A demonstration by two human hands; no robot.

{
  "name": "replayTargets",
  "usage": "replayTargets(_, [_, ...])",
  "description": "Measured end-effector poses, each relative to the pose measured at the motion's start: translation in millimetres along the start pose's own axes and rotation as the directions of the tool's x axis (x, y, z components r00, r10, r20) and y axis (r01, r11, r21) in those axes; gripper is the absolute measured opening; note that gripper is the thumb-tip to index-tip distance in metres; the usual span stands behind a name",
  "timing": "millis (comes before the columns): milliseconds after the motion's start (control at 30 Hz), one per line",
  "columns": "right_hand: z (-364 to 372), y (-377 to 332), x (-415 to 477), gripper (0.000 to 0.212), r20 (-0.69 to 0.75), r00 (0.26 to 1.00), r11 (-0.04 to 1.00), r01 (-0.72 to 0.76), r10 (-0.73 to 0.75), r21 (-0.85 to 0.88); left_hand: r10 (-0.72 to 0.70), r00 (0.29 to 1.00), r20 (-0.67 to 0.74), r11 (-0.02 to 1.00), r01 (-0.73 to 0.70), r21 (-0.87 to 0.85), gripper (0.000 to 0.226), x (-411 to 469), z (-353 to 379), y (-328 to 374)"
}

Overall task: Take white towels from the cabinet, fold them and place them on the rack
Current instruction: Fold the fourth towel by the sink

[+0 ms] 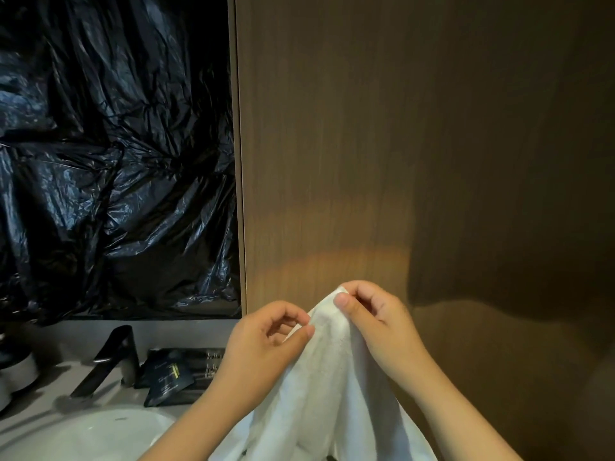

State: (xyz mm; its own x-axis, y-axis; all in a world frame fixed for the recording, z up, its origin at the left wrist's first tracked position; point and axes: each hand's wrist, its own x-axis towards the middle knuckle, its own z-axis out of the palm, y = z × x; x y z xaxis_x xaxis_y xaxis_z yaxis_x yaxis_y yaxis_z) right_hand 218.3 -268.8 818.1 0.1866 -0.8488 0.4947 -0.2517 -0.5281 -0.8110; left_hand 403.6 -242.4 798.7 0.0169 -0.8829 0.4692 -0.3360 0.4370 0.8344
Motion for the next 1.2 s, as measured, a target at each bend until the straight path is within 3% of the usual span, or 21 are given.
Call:
replayTargets(100, [-2, -6, 4, 0.016, -0.071, 0.996, 0.999, 0.052, -0.053, -0.008, 0.016, 0.996, 0.083, 0.993, -0.025, 0.113, 0.004, -1, 0, -5])
replayTargets(433, [-20, -35, 41, 0.016, -0.239, 0.949, 0.967, 0.162, -0.207, -0.195, 0.08, 0.989, 0.127, 0.966, -0.108, 0.237, 0.017, 10, -2, -17])
replayTargets(633, [-27, -45, 58, 0.017, -0.174, 0.941, 0.9, 0.208, -0.292, -0.383, 0.144, 0.98, 0.141, 0.958, -0.173, 0.229, 0.02, 11, -4, -26])
replayTargets(733, [-31, -43, 61, 0.019, -0.16, 0.925, 0.863, 0.244, -0.344, -0.443, 0.142, 0.972, 0.186, 0.96, -0.181, 0.215, 0.039, 11, -5, -33])
replayTargets(833, [-32, -41, 63, 0.019, -0.159, 0.917, 0.847, 0.256, -0.365, -0.466, 0.115, 0.969, 0.219, 0.961, -0.164, 0.223, 0.049, 10, -4, -39])
replayTargets(967, [-37, -40, 65, 0.019, -0.175, 0.913, 0.842, 0.249, -0.369, -0.478, 0.082, 0.965, 0.249, 0.968, -0.136, 0.211, 0.029, 1, -3, -53])
replayTargets(1133, [-45, -38, 65, 0.02, -0.19, 0.921, 0.842, 0.209, -0.341, -0.497, 0.023, 0.972, 0.234, 0.976, -0.073, 0.205, 0.058, -2, -8, -64])
replayTargets(1200, [-47, -38, 64, 0.018, -0.204, 0.92, 0.841, 0.195, -0.335, -0.504, 0.014, 0.978, 0.21, 0.971, -0.064, 0.231, 0.058, -3, -11, -70])
